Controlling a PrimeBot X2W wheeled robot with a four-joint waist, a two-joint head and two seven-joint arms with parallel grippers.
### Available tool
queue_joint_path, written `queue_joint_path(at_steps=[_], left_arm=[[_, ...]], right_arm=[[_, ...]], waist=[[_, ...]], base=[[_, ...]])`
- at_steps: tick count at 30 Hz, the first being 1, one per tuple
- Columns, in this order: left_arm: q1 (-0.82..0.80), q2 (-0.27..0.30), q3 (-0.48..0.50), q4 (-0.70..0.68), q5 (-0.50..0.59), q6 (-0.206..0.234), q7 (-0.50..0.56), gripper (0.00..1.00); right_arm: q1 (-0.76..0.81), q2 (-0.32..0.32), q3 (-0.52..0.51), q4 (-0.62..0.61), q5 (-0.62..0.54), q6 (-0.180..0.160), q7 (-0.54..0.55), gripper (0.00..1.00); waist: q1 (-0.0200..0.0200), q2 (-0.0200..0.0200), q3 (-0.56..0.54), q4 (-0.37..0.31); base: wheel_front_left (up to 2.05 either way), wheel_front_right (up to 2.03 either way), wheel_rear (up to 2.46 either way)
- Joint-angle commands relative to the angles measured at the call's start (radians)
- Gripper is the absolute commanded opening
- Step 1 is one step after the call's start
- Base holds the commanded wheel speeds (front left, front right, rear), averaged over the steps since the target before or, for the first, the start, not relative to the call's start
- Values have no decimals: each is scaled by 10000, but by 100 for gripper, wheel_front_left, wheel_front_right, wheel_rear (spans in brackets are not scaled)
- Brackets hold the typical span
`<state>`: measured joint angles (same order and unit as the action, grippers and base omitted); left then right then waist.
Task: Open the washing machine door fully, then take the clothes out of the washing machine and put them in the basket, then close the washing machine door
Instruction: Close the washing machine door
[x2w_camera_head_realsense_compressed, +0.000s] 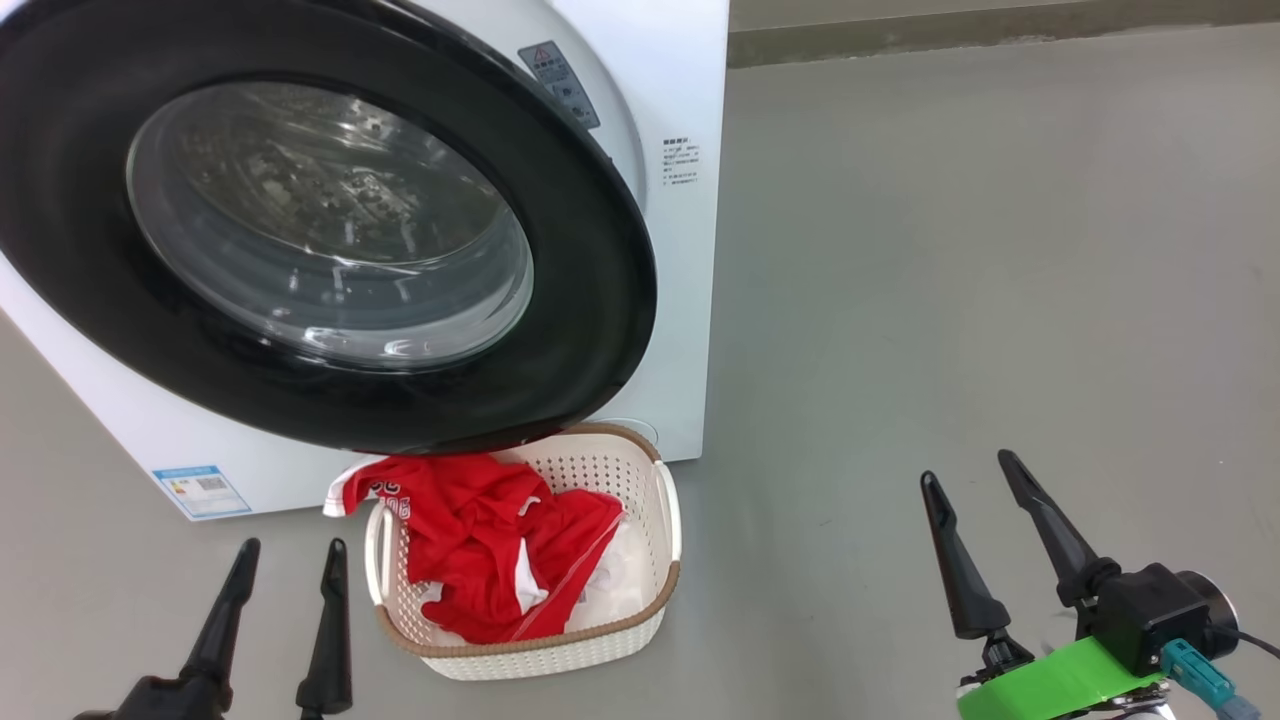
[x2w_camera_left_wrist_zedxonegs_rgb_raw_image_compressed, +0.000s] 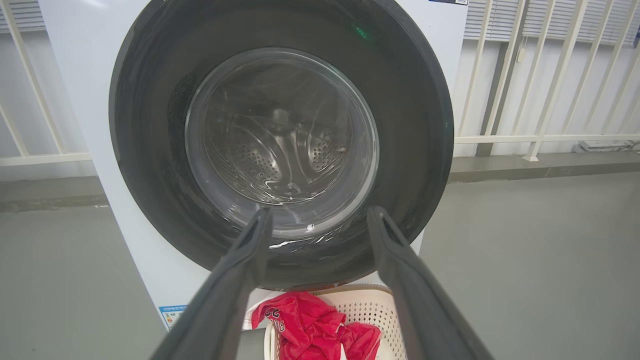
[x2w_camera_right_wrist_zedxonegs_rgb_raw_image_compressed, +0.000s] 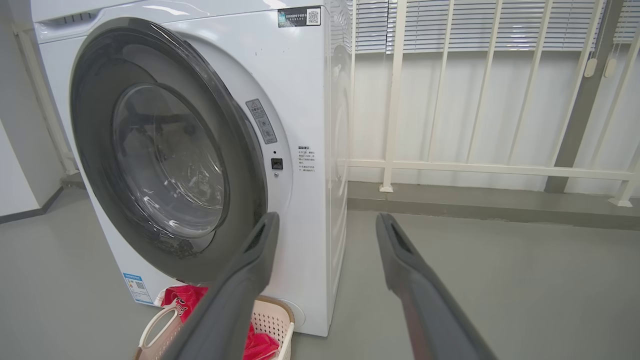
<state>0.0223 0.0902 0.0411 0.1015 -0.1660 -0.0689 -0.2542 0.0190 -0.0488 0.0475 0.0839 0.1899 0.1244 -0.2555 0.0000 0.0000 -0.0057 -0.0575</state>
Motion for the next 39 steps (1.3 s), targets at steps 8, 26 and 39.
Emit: queue_joint_path(at_steps=[8,26,39], left_arm=[[-298,-65,489,-279,244,-192,-76,100],[-1217,-340,-24,-846,1,-426,-76,100],[-1803,-392,-426,-753,-164,-477,-76,100]], right_arm=[[-350,-196,778,10,83,63,-63,0],[-3817,-457,1976,2188,628,63,-63,0],[-6504,-821,2605,3947,1061,63,-63,0]], waist=[[0,0,131,208],[0,0,1409,1518],[0,0,2504,2884]], base=[[0,0,0],[0,0,0],[0,0,0]])
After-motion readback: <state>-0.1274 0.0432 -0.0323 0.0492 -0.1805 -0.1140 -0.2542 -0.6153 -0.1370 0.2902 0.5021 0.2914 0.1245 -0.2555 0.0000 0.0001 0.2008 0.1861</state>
